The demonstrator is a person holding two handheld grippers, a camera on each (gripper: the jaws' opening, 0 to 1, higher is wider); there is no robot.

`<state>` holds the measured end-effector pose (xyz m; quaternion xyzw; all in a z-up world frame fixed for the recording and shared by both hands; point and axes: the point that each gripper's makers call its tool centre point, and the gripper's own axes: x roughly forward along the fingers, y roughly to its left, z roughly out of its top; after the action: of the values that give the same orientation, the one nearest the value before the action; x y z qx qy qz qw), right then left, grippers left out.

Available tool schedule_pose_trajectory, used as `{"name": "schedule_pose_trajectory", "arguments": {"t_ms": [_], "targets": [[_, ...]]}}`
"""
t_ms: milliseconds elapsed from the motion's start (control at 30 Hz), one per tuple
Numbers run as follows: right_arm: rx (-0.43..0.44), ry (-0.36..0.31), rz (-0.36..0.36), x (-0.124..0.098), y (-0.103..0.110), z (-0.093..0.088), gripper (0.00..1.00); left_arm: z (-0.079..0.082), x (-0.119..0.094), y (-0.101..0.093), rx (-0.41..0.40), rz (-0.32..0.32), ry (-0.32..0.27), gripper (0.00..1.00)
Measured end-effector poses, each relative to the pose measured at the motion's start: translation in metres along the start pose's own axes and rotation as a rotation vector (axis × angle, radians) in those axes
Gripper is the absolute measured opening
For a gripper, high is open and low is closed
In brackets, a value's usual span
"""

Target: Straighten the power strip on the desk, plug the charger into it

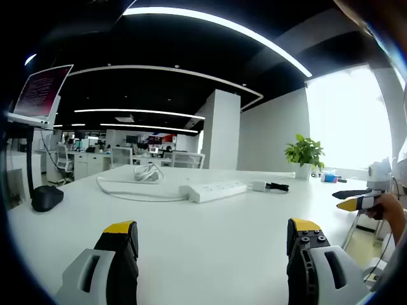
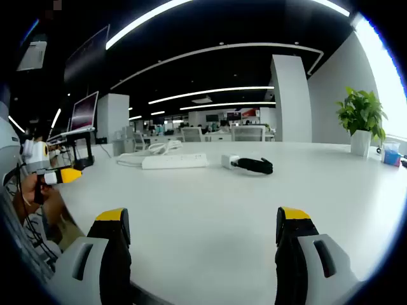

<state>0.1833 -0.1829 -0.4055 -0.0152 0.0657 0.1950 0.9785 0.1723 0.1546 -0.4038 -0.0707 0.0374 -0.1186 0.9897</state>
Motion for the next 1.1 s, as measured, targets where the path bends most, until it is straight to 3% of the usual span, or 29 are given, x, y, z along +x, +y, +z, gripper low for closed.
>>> {"name": "schedule_pose_trajectory", "arguments": {"t_ms": [567, 900, 1033, 1100], "targets": [[-0.005, -0.006, -0.006, -0.001, -0.002, 0.000, 0.94, -0.001, -0.001, 0.001, 0.021, 0.011, 0.009, 0.99], [-0.080, -0.070, 0.015, 0.004, 0.000, 0.019, 0.91, 0.001, -0.003, 0.002, 0.030, 0.014, 0.005, 0.99], [-0.114, -0.094, 0.052, 0.008, 0.006, 0.029, 0.90, 0.011, -0.003, 0.000, 0.119, 0.007, -0.023, 0.99], [-0.134, -0.093, 0.067, 0.012, 0.009, 0.030, 0.90, 0.012, -0.002, -0.003, 0.150, -0.007, -0.010, 0.99]]}}
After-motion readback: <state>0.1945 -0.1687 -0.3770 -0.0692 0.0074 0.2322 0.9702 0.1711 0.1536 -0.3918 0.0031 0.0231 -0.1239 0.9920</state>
